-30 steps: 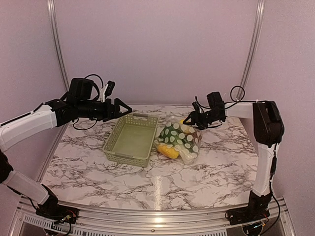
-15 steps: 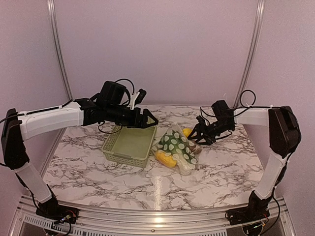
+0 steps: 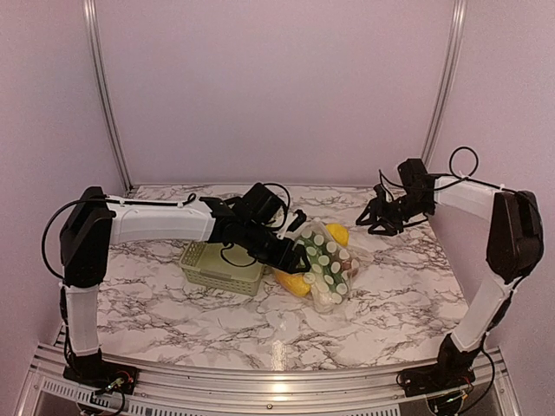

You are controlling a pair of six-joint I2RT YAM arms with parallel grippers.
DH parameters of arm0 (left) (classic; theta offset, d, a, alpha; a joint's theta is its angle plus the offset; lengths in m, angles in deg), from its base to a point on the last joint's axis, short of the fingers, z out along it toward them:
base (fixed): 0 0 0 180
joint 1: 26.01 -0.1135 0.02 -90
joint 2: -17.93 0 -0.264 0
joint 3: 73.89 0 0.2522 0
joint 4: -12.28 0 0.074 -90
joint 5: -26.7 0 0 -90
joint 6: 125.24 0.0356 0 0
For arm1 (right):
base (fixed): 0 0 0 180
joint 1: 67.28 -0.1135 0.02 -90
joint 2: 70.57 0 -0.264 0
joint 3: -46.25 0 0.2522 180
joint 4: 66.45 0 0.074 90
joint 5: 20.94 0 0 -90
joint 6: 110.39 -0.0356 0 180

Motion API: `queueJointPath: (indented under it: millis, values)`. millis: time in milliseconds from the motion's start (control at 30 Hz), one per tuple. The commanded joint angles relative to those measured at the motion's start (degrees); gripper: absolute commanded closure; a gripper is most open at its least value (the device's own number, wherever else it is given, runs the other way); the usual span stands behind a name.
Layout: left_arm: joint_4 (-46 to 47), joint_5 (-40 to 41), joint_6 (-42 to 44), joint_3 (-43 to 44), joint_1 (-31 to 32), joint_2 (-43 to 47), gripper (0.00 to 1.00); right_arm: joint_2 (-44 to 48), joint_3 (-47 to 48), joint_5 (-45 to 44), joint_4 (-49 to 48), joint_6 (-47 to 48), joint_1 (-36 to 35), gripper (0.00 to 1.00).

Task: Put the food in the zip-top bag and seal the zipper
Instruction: Move the zipper food storage bag to the center of the board, then adjust the fake fruit in the zipper food storage bag.

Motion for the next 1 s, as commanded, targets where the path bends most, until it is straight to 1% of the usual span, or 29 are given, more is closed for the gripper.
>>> queueJointPath:
  millis: [0, 67, 133, 267, 367, 467, 533, 633, 733, 867, 967]
  values:
    - [-2.7, 2.0, 0.0, 2.8, 0.6, -4.4, 0.21, -4.1, 5.3, -7.3, -4.1, -0.1, 2.7, 0.47]
    - [-3.0, 3.2, -0.3, 3.1, 0.6, -5.4, 0.21, -7.2, 6.8, -8.0, -5.6, 1.2, 2.8, 0.47]
    - [-3.4, 3.9, -0.5, 3.2, 0.6, -5.8, 0.21, -10.9, 8.5, -5.8, -7.1, 1.6, 2.9, 0.47]
    - [-3.8, 4.7, -1.7, 1.9, 0.6, -5.5, 0.21, -16.4, 10.1, -5.0, -12.4, -1.6, 2.8, 0.46]
    - [-3.7, 5.3, -2.6, 0.6, 0.5, -6.0, 0.21, -21.5, 13.3, -4.1, -12.8, -1.6, 2.5, 0.43]
    - [-4.1, 6.1, -2.7, 0.8, 0.5, -7.4, 0.21, -25.3, 16.5, 1.1, -11.4, 0.5, 1.5, 0.4]
    - [-4.5, 6.8, -2.7, 1.6, 0.3, -8.5, 0.21, -26.2, 16.2, 4.2, -12.5, 1.1, 0.8, 0.4]
    - [-5.8, 9.0, -3.0, 2.9, -0.3, -10.1, 0.21, -26.1, 15.3, 5.4, -11.5, 1.7, 0.0, 0.43]
    - [-7.3, 12.5, -2.7, 4.2, -1.1, -11.2, 0.21, -22.5, 10.2, 7.0, -11.5, 2.1, -1.4, 0.45]
    - [-8.7, 15.3, -1.5, 5.3, -2.4, -11.9, 0.21, -17.7, 5.0, 3.3, -6.2, 6.5, -4.0, 0.46]
    - [-8.7, 15.8, -1.3, 5.0, -3.2, -11.6, 0.21, -14.2, 0.9, 1.2, -4.5, 7.2, -4.1, 0.46]
